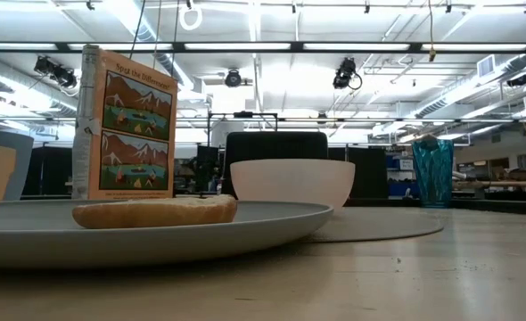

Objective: Arrange a breakfast setting
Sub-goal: Put the red apple on the gray tablemat

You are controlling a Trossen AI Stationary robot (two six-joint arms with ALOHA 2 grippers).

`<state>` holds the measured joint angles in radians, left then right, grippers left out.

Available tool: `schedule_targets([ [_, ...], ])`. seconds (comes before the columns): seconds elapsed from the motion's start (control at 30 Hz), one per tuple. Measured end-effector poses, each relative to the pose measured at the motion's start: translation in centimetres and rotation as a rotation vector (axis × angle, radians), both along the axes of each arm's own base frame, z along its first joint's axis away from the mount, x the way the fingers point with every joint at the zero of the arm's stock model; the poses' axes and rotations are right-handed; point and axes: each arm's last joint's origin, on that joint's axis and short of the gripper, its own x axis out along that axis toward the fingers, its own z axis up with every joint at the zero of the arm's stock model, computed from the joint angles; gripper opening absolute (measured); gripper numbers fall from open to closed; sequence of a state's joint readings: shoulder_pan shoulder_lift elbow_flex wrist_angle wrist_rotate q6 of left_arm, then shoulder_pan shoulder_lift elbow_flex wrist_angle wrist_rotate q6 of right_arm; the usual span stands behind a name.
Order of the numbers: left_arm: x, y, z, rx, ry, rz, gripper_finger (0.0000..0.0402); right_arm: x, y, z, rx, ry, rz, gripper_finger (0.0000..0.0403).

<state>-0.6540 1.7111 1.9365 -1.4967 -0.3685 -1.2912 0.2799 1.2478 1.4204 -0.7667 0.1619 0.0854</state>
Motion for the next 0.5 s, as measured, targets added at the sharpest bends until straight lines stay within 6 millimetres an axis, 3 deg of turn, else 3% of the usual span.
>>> schedule_targets([
  [0.23,2.1,3.3,1.2,0.206,-0.121,0.033,0.0019,-4.3,-0.8,2.1,0.059,-0.056,-0.007,0.027],
  [0.5,5.1,8.2,1.6,0.277,-0.162,0.1,0.002,-8.1,-1.7,3.2,0.104,-0.074,-0.052,0.027],
])
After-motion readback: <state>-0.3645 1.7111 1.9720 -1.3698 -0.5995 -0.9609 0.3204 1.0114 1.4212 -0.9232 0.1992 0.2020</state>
